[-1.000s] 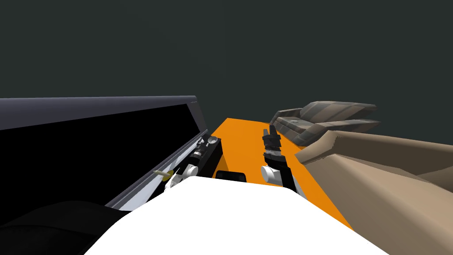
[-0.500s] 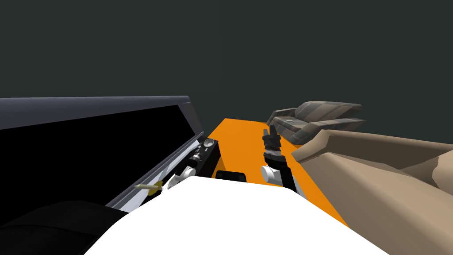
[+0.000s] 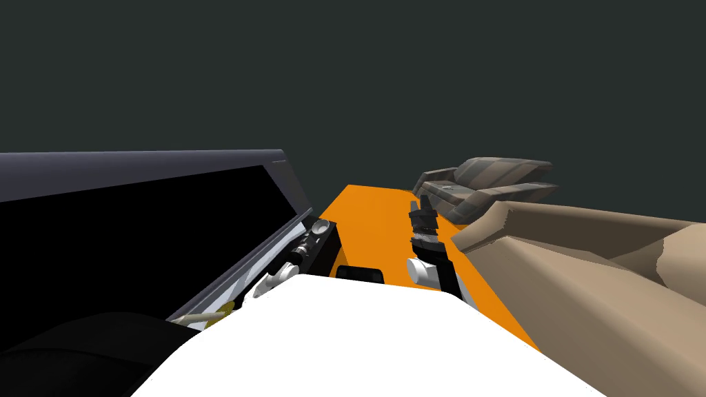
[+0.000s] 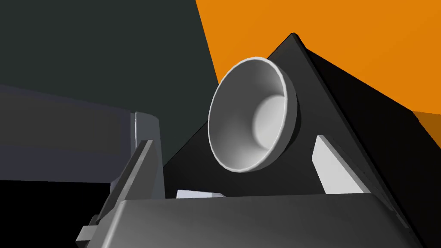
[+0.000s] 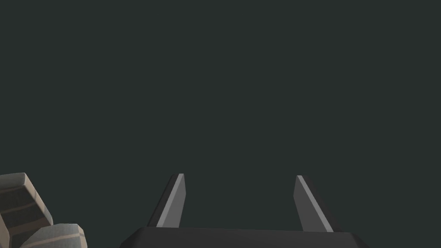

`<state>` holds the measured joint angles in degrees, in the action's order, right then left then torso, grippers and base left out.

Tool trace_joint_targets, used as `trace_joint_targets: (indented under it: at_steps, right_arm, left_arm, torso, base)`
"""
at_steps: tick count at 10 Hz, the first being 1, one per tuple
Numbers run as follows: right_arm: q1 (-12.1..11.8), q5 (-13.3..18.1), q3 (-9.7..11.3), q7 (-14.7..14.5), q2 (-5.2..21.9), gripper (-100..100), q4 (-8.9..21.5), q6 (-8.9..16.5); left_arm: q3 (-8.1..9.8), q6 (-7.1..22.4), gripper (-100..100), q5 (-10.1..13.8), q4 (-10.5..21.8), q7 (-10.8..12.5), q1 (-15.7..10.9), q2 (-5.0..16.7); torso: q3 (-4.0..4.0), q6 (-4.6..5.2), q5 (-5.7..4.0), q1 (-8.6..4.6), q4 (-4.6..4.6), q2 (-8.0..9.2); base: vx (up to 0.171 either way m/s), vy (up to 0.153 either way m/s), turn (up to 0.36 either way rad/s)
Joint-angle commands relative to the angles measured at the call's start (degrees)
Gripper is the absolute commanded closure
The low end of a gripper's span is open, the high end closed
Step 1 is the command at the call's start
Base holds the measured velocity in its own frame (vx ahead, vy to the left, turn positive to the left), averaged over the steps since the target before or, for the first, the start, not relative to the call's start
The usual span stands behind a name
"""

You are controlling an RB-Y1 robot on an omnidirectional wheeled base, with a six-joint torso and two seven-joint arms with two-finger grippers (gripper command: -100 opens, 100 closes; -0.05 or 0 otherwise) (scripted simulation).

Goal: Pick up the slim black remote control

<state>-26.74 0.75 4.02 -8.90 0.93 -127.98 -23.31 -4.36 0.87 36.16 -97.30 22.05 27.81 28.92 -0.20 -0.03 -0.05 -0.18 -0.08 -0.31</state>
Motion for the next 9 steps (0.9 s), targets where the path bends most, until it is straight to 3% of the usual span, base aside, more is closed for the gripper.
trace_joint_targets:
  at_steps: [1, 3, 4, 7, 9]
  right_arm:
    - [0.0, 0.0, 0.0, 0.0, 0.0, 0, 0.0, 0.0]
    - [0.0, 0.0, 0.0, 0.0, 0.0, 0, 0.0, 0.0]
    - [0.01, 0.0, 0.0, 0.0, 0.0, 0, 0.0, 0.0]
    - [0.0, 0.0, 0.0, 0.0, 0.0, 0, 0.0, 0.0]
    - [0.0, 0.0, 0.0, 0.0, 0.0, 0, 0.0, 0.0]
  left_arm:
    - [-0.17, 1.95, -100, 2.15, 2.86, 1.06, -0.48, 1.18]
    - [-0.17, 1.95, -100, 2.15, 4.17, 1.06, -0.48, 1.18]
    - [0.06, 4.05, -100, 4.09, 6.38, 2.02, -0.34, 2.33]
    - [0.34, 6.16, -100, 5.97, 9.55, 2.9, -0.18, 3.38]
    - [0.99, 9.93, -100, 9.56, 14.13, 4.4, 0.22, 5.17]
  torso:
    - [0.0, 0.0, 0.0, 0.0, 0.0, 0.0]
    - [0.01, 0.0, -0.01, -0.01, 0.0, 0.03]
    - [0.12, -0.01, 0.01, 0.06, 0.04, 0.21]
    - [0.07, 0.0, -0.01, -0.03, 0.03, 0.11]
    - [0.04, 0.0, -0.01, 0.01, 0.02, 0.06]
  base:
    - [0.114, -0.044, -0.082]
    - [0.057, -0.016, -0.023]
    - [0.07, -0.003, -0.097]
    - [0.077, -0.026, -0.051]
    - [0.117, -0.012, -0.093]
